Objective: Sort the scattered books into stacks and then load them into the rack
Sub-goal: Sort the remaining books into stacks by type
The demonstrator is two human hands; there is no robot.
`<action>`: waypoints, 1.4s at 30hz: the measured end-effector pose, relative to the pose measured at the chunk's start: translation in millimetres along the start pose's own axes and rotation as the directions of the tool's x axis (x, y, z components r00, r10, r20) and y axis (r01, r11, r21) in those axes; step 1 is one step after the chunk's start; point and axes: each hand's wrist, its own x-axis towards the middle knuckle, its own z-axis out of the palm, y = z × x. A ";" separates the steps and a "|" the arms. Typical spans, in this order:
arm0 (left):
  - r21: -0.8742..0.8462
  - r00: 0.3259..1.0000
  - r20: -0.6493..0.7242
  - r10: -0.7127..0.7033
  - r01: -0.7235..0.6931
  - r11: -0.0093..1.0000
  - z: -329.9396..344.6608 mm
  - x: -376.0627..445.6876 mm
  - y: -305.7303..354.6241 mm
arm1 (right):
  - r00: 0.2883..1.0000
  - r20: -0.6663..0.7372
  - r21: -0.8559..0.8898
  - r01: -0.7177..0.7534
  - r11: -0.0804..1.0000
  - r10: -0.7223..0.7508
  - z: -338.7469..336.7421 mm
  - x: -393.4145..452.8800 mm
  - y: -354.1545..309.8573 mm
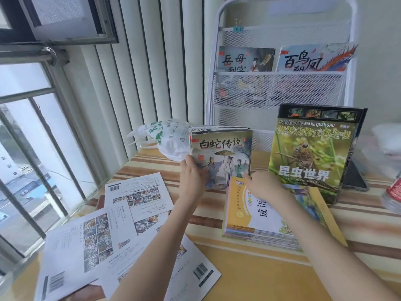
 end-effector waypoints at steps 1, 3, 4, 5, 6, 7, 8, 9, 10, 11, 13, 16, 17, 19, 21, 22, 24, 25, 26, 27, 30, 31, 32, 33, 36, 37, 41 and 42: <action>-0.025 1.000 -0.014 -0.019 0.018 1.000 0.1 -0.1 0.5 | 1.000 -0.019 -0.015 0.000 1.000 0.000 0.9 -2.2 -0.7; -0.052 0.999 -0.037 -0.036 0.034 0.998 1.4 -0.1 -0.2 | 0.999 -0.051 -0.017 -0.004 1.000 0.003 3.4 -7.8 -0.8; -0.055 0.999 -0.043 -0.033 0.030 0.998 2.5 -0.3 -0.7 | 0.998 -0.060 -0.008 -0.004 1.000 0.003 4.4 -10.5 -0.6; -0.051 0.998 -0.049 -0.027 0.024 0.998 2.9 -0.7 -1.1 | 0.998 -0.068 -0.003 -0.002 1.000 0.002 5.0 -13.3 -0.4; -0.044 0.998 -0.052 -0.024 0.021 0.999 3.6 -0.6 -2.0 | 0.997 -0.077 -0.002 0.003 1.000 -0.003 5.4 -16.4 0.1; -0.038 0.998 -0.059 -0.022 0.019 0.999 4.4 -0.7 -3.0 | 0.996 -0.085 -0.008 0.006 1.000 -0.007 6.1 -19.1 0.6; -0.034 0.998 -0.065 -0.023 0.021 0.999 5.1 -0.8 -3.8 | 0.996 -0.090 -0.019 0.006 1.000 -0.007 7.2 -22.4 0.7; -0.030 0.997 -0.076 -0.025 0.023 0.999 5.8 -0.9 -3.9 | 0.996 -0.092 -0.030 0.007 1.000 -0.010 8.2 -25.5 0.7; -0.027 0.996 -0.088 -0.026 0.024 0.999 6.2 -1.6 -3.2 | 0.996 -0.092 -0.035 0.008 0.999 -0.011 8.8 -28.4 0.3; -0.030 0.995 -0.097 -0.029 0.026 0.999 6.5 -2.3 -1.9 | 0.996 -0.092 -0.034 0.011 0.999 -0.014 9.1 -30.4 -0.1; -0.051 0.994 -0.104 -0.038 0.033 0.998 7.1 -4.6 -0.1 | 0.994 -0.103 -0.031 0.015 0.999 -0.018 8.8 -33.3 -1.1; -0.082 0.987 -0.108 -0.117 0.109 0.991 6.6 -7.2 -0.7 | 0.987 -0.161 -0.007 0.013 1.000 -0.014 7.7 -38.2 -2.6; -0.087 0.985 -0.101 -0.139 0.130 0.988 5.8 -7.8 -1.3 | 0.980 -0.199 0.007 0.010 1.000 -0.008 7.0 -40.3 -3.5; -0.082 0.982 -0.040 -0.183 0.179 0.980 5.0 -8.7 -2.2 | 0.957 -0.290 0.021 0.032 0.999 -0.024 3.1 -44.7 -6.1; -0.083 0.973 0.057 -0.223 0.227 0.970 2.8 -10.4 -1.6 | 0.918 -0.385 0.019 0.107 0.994 -0.091 -1.5 -46.6 -8.0; -0.086 0.969 0.099 -0.224 0.233 0.969 0.6 -12.6 -1.5 | 0.888 -0.441 0.041 0.168 0.985 -0.133 -4.7 -47.9 -9.3; -0.084 0.972 0.136 -0.194 0.206 0.975 -7.8 -16.5 -4.3 | 0.823 -0.543 0.151 0.294 0.944 -0.169 -13.2 -53.9 -17.8; -0.084 0.976 0.135 -0.170 0.182 0.980 -15.3 -18.9 -5.9 | 0.805 -0.570 0.223 0.346 0.911 -0.166 -17.4 -59.9 -27.7; -0.058 0.981 0.127 -0.146 0.154 0.986 -23.9 -21.6 -9.5 | 0.800 -0.573 0.281 0.395 0.875 -0.177 -20.5 -67.9 -40.4; 0.009 0.982 0.123 -0.140 0.140 0.990 -33.4 -23.9 -14.8 | 0.805 -0.554 0.315 0.440 0.841 -0.214 -21.4 -76.5 -55.5; 0.372 0.960 0.077 -0.267 0.221 0.901 -65.7 -28.1 -39.9 | 0.847 -0.380 0.354 0.504 0.788 -0.372 -8.6 -97.5 -101.2; 0.446 0.941 0.066 -0.333 0.271 0.853 -77.6 -29.4 -51.5 | 0.871 -0.283 0.358 0.484 0.799 -0.401 -0.8 -100.1 -113.7; 0.485 0.927 0.051 -0.371 0.302 0.821 -90.9 -32.2 -61.3 | 0.891 -0.185 0.353 0.453 0.819 -0.414 8.1 -99.7 -124.4; 0.505 0.926 0.025 -0.378 0.315 0.804 -104.6 -35.5 -71.9 | 0.904 -0.101 0.352 0.423 0.835 -0.416 18.3 -96.9 -132.8; 0.551 0.912 -0.103 -0.397 0.384 0.740 -151.3 -56.3 -95.2 | 0.901 0.034 0.374 0.389 0.842 -0.432 50.1 -85.9 -151.4; 0.552 0.884 -0.130 -0.448 0.440 0.708 -165.6 -64.3 -102.7 | 0.903 0.060 0.338 0.383 0.860 -0.426 58.9 -81.6 -156.5; 0.538 0.781 -0.133 -0.610 0.574 0.617 -203.5 -87.7 -131.3 | 0.958 0.069 0.111 0.269 0.957 -0.277 76.8 -69.6 -175.8; 0.547 0.802 -0.121 -0.585 0.546 0.635 -209.0 -90.1 -134.0 | 0.971 0.063 0.095 0.222 0.970 -0.229 78.8 -67.9 -180.4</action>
